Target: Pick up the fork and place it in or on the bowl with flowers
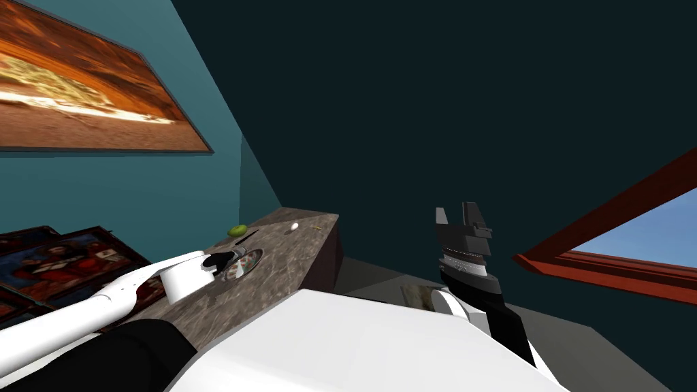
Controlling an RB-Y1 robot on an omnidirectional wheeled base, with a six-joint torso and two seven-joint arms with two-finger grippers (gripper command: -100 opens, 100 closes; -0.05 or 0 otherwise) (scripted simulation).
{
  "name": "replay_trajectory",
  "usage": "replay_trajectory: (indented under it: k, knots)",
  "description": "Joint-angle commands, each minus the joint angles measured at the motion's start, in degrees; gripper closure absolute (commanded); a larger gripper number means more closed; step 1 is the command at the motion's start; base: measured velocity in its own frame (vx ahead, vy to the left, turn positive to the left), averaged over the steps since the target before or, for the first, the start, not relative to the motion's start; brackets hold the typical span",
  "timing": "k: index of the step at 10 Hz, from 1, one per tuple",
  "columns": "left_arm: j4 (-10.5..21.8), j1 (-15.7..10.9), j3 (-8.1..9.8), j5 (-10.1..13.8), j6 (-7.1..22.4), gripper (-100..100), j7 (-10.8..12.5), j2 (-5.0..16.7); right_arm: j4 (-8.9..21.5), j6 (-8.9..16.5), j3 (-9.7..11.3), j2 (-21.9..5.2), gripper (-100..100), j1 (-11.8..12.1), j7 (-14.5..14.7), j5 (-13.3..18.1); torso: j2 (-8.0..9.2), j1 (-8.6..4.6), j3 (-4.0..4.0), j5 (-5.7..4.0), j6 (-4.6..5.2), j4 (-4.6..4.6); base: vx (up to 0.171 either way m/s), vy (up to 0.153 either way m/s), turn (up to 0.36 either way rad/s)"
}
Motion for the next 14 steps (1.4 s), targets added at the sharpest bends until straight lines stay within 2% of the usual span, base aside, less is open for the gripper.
replay_trajectory:
  k: [1,5,6,7,14]
  knots:
    - [0.00,0.00,0.00,0.00,0.00,-100,0.00,0.00,0.00,0.00,0.00,0.00,0,0.00,0.00,0.00,0.00,0.00,0.00,0.00,0.00,0.00,0.001,0.020,0.001]
    - [0.01,0.00,0.01,-0.01,-0.01,-100,0.00,0.00,0.00,0.00,0.01,0.01,0,0.00,0.00,0.00,0.03,-0.50,0.02,-0.14,0.00,0.01,0.000,0.002,0.000]
    - [0.01,0.00,0.01,-0.01,-0.01,0,0.00,0.00,0.00,0.00,0.01,0.01,0,0.00,0.00,0.00,0.03,-0.51,0.02,-0.15,0.00,0.01,0.000,0.000,0.000]
    - [-2.18,0.83,1.31,1.33,1.42,-100,1.05,2.66,0.00,0.00,0.01,0.01,0,0.00,0.00,0.00,0.03,-0.51,0.02,-0.15,0.00,0.01,-0.002,0.020,0.102]
    - [-9.86,3.73,5.87,6.00,6.43,-100,4.73,11.96,0.00,0.00,0.01,0.01,0,0.00,0.00,0.00,0.03,-0.52,0.02,-0.14,0.02,0.01,-0.008,0.020,0.066]
